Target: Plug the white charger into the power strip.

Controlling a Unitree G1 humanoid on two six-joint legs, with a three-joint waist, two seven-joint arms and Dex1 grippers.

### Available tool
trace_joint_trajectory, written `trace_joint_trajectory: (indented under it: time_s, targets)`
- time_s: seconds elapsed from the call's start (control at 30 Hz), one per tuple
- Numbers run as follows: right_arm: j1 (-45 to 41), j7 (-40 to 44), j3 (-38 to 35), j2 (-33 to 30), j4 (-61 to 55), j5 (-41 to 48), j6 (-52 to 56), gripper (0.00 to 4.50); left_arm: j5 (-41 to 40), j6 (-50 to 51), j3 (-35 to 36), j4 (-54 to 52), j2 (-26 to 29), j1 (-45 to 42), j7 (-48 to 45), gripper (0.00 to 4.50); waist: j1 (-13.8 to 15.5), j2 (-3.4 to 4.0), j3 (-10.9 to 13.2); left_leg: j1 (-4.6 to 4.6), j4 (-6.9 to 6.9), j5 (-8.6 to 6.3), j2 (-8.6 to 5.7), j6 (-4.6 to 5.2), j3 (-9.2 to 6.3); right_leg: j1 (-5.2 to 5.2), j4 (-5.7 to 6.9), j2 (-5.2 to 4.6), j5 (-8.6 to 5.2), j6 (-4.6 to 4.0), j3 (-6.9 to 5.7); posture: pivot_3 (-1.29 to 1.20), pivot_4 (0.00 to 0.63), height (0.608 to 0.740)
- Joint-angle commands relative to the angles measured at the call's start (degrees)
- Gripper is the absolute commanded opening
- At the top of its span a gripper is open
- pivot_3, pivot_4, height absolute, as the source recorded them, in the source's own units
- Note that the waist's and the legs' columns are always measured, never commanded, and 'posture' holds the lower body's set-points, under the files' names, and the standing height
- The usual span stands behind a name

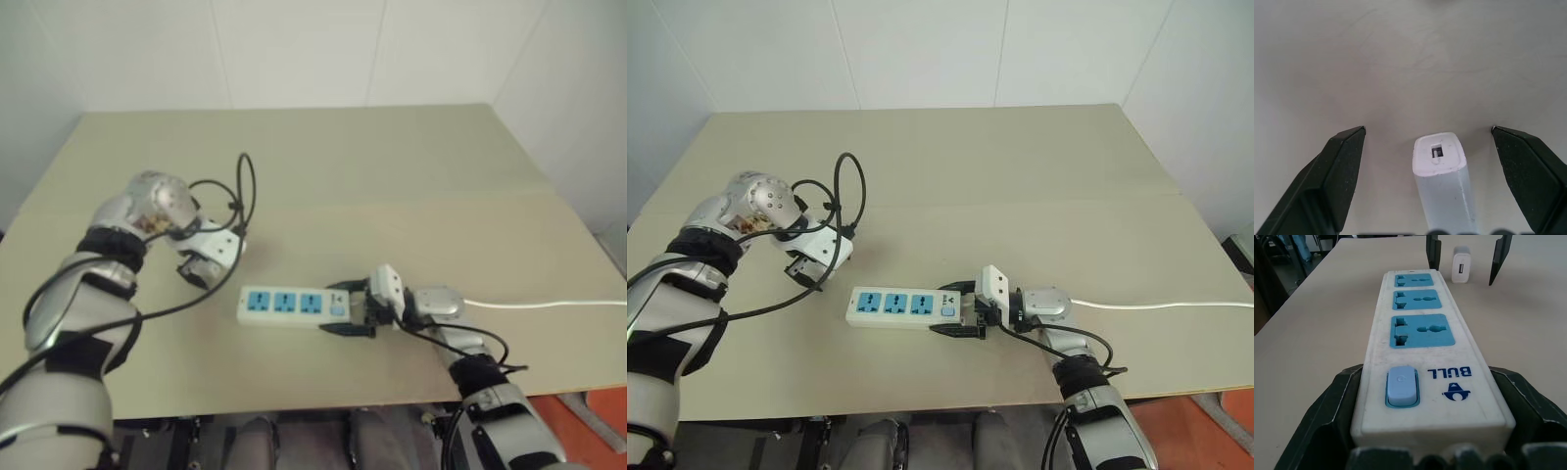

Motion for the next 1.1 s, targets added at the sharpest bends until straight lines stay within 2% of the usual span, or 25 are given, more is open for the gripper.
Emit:
trace_joint_trajectory:
  time_s: [0.03, 0.4, 0.53, 0.8, 0.97, 1.1]
  targets:
    - [-0.10, 0.99, 0.57, 0.49, -0.33, 0.50, -0.20, 3.40, 0.18, 0.31, 0.93, -1.14, 0.77, 0.58, -0.27, 4.50, -0.01, 0.00, 0.00, 0.00, 0.00, 0.00, 0.00, 0.00, 0.00, 0.00, 0.00, 0.00, 0.00, 0.00, 0.00, 0.00, 0.150, 0.740]
    - [-0.04, 2.59, 0.57, 0.16, 0.16, 0.46, -0.28, 3.40, 1.93, 1.76, 0.79, -2.14, 0.09, 0.65, 1.18, 4.50, -0.01, 0.00, 0.00, 0.03, 0.00, 0.00, 0.00, 0.00, 0.00, 0.01, 0.00, 0.00, 0.00, 0.00, 0.00, 0.00, 0.150, 0.740]
    - [-0.04, 2.40, 0.48, 0.19, 0.14, 0.43, -0.31, 3.40, 2.53, 1.78, 0.86, -1.91, -0.18, 0.50, 1.58, 3.62, 0.12, 0.00, 0.00, 0.06, 0.02, 0.00, 0.00, 0.00, 0.00, 0.02, 0.00, 0.00, 0.00, 0.00, 0.00, 0.00, 0.150, 0.740]
    - [0.14, 2.25, 0.34, -0.19, -0.02, 0.53, -0.42, 3.40, 2.28, 2.10, 1.46, -2.02, -1.04, 0.43, 1.87, 1.05, 0.67, 0.00, 0.00, 0.07, 0.08, 0.01, -0.01, 0.00, 0.00, 0.03, 0.03, 0.00, 0.00, 0.00, 0.00, 0.00, 0.150, 0.740]
    - [0.22, 2.29, 0.39, -0.27, -0.11, 0.46, -0.55, 3.40, 0.26, 2.53, 2.75, -3.24, -0.90, 0.88, 0.49, 1.02, 0.65, 0.00, 0.00, 0.07, 0.08, 0.01, -0.01, 0.00, 0.00, 0.04, 0.03, 0.00, 0.00, 0.00, 0.00, 0.00, 0.150, 0.740]
    - [0.56, 2.24, 0.59, -0.04, -0.24, 0.31, -0.94, 3.40, -5.82, 6.17, 7.56, -8.00, -1.67, 1.20, 0.46, 1.02, 0.64, 0.00, 0.00, 0.05, 0.08, 0.01, 0.00, 0.00, -0.01, 0.03, 0.02, -0.01, 0.00, 0.00, 0.00, 0.00, 0.150, 0.740]
